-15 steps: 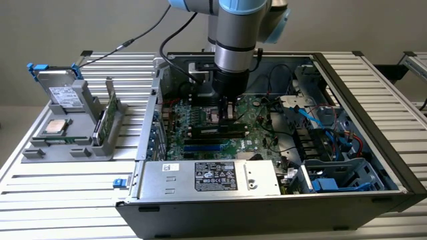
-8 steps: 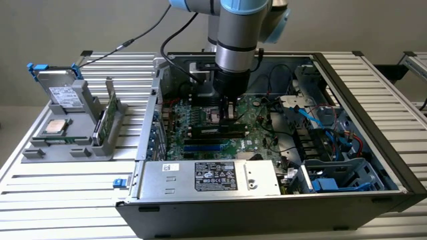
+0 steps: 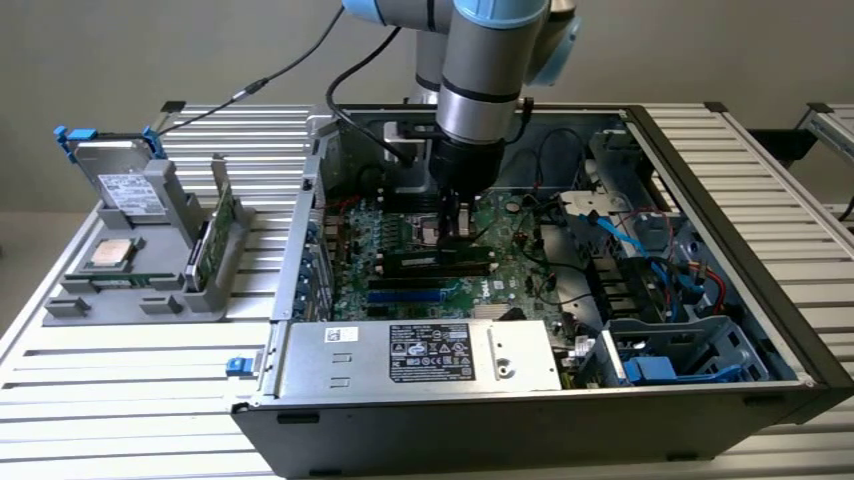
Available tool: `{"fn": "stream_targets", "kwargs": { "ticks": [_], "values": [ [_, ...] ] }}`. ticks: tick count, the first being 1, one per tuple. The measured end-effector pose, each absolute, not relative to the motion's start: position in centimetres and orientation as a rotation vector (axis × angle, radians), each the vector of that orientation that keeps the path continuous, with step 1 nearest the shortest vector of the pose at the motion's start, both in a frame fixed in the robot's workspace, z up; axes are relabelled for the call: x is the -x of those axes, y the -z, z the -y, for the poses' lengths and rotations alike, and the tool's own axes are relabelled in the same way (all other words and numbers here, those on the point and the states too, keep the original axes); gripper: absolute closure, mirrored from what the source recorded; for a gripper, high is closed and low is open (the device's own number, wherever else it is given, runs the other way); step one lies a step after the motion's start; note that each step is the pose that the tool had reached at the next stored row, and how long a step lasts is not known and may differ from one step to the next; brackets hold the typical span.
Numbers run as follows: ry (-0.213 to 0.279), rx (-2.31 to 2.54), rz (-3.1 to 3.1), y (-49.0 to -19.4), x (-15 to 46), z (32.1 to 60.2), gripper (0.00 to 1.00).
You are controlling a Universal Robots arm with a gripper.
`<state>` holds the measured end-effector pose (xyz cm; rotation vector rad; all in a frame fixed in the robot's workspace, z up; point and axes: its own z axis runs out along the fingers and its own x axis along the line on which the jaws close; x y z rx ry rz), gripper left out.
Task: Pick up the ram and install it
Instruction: 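Insert the ram into the slot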
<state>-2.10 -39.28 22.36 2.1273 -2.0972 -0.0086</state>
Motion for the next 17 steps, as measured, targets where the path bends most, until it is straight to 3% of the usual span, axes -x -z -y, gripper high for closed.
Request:
{"fn": "stream_targets", "kwargs": {
  "ticks": [17],
  "values": [
    [0.037, -2.115, 2.077, -22.9, 1.41, 38.94, 0.86]
  ]
}}
